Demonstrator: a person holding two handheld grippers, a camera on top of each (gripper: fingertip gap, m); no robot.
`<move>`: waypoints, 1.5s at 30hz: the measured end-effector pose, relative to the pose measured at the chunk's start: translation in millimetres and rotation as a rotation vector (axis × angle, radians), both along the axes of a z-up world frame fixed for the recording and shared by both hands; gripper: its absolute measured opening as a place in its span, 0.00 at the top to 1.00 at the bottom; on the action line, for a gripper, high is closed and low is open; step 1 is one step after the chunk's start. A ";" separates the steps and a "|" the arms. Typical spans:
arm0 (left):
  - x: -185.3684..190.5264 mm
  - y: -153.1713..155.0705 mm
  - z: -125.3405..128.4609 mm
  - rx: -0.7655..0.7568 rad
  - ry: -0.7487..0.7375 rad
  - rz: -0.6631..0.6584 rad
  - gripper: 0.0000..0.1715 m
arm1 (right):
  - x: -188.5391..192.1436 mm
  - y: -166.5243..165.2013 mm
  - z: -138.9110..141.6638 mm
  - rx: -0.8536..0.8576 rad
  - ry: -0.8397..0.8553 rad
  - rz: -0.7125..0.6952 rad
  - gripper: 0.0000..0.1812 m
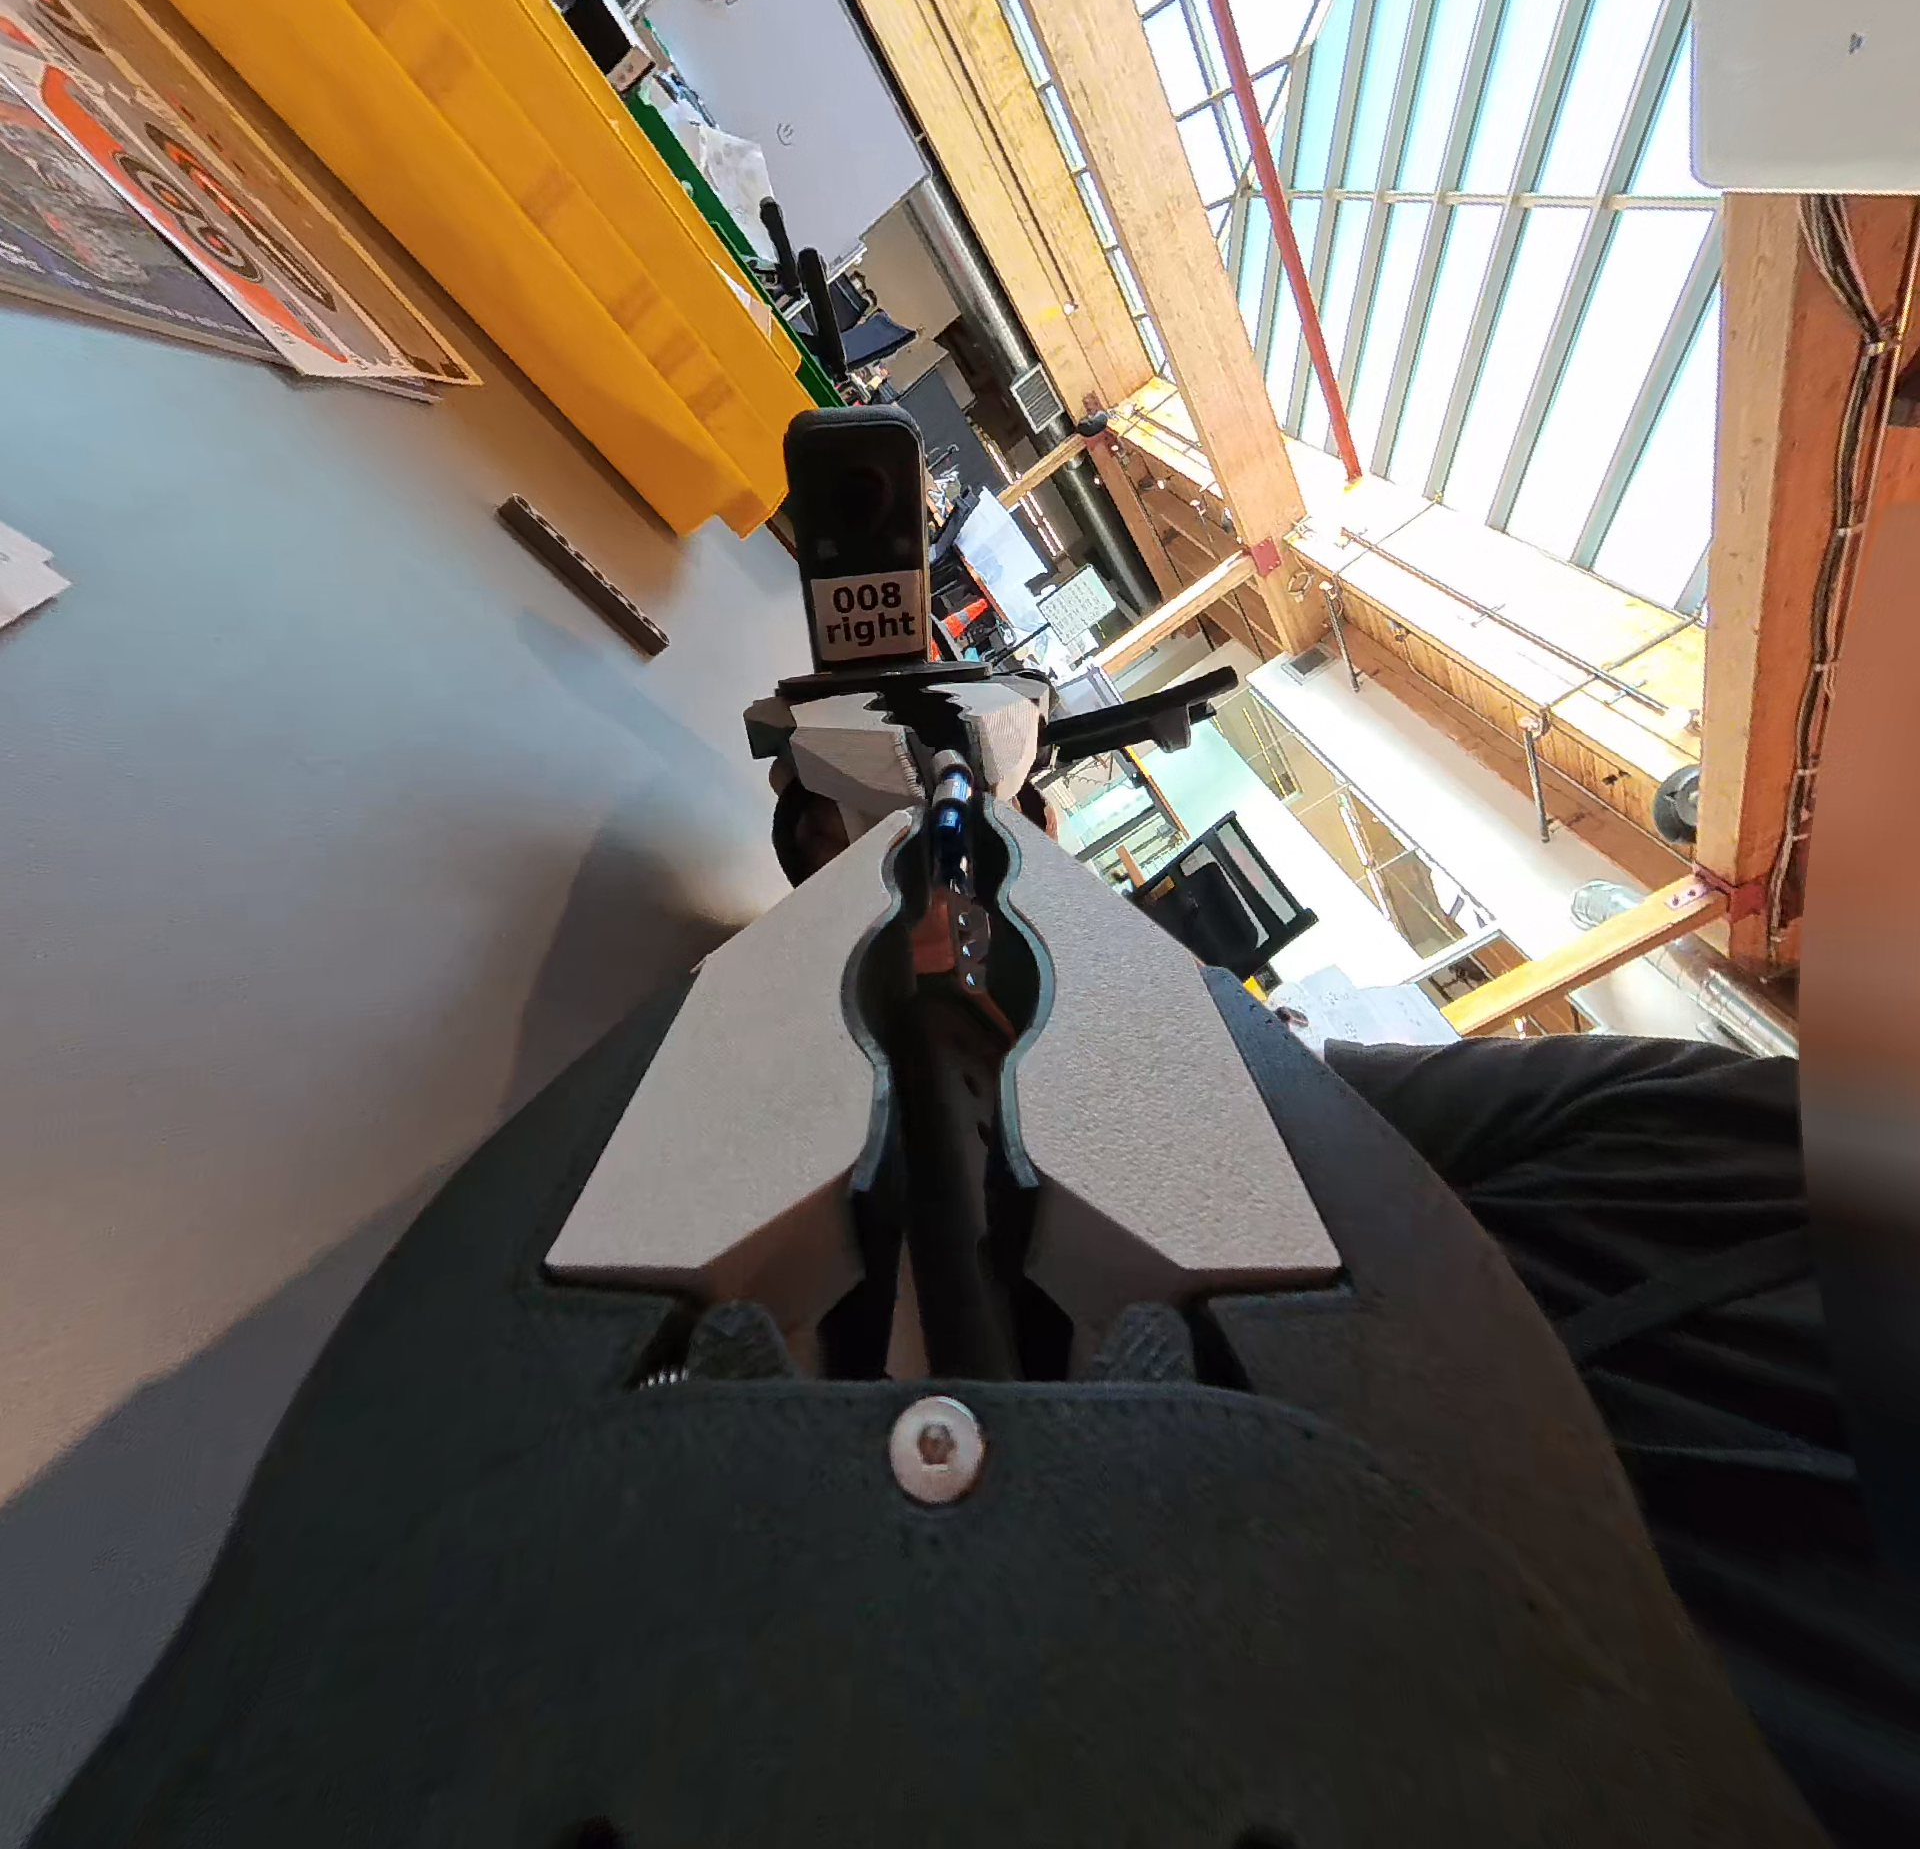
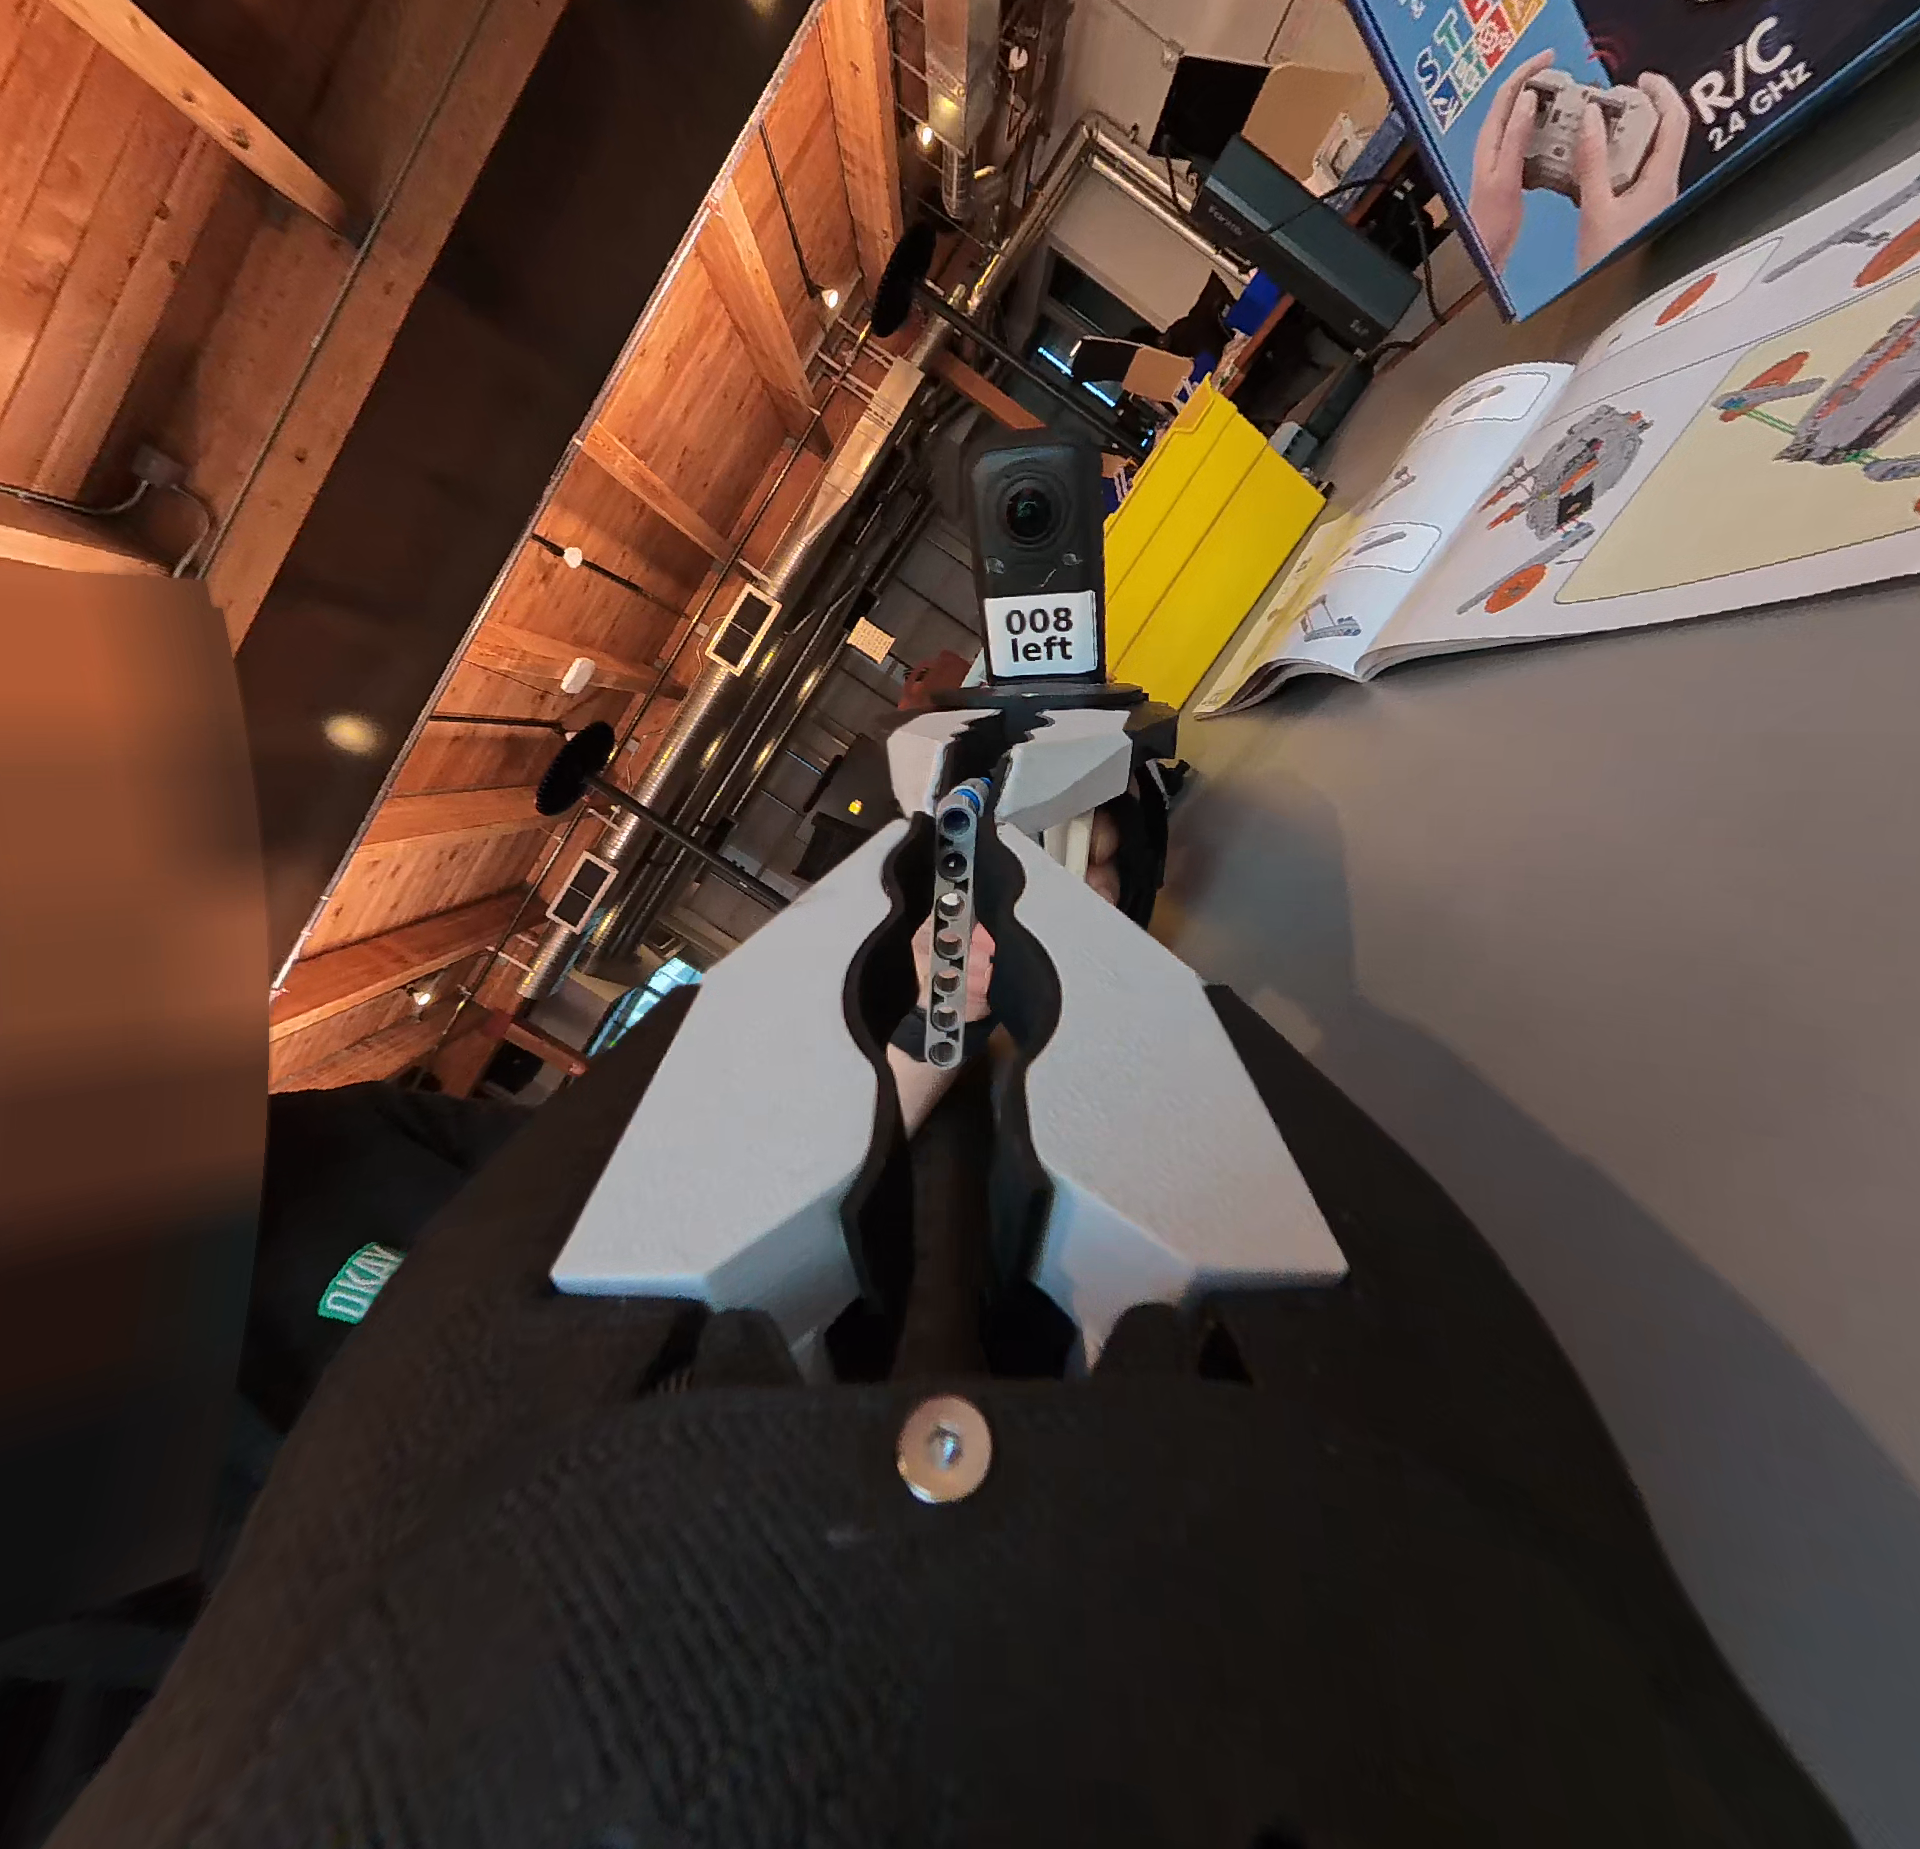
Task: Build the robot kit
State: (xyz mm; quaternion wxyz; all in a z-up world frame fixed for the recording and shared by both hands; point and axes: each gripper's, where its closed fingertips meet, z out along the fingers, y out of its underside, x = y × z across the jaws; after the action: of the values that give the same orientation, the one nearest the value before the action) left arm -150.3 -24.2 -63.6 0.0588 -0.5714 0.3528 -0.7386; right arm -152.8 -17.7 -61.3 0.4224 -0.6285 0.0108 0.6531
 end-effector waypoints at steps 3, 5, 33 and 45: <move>-1.1 -0.8 -0.7 0.034 0.002 0.005 0.97 | -1.4 -0.7 -0.6 0.005 -0.016 0.002 0.97; -1.6 -1.5 -0.9 0.040 0.002 0.005 0.97 | -2.1 -1.4 -0.7 0.009 -0.021 0.003 0.97; 0.6 3.3 -13.3 0.173 0.071 0.083 0.97 | -2.2 3.2 -15.1 -0.007 -0.183 -0.076 0.97; 2.3 5.1 -8.7 0.192 0.062 0.110 0.97 | -0.2 5.9 -11.3 0.054 -0.247 -0.139 0.97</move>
State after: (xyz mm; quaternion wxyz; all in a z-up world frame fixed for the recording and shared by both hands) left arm -147.9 -19.1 -72.3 0.1426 -0.6043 0.3916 -0.6790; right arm -153.0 -11.8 -72.6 0.4817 -0.6901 -0.0153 0.5399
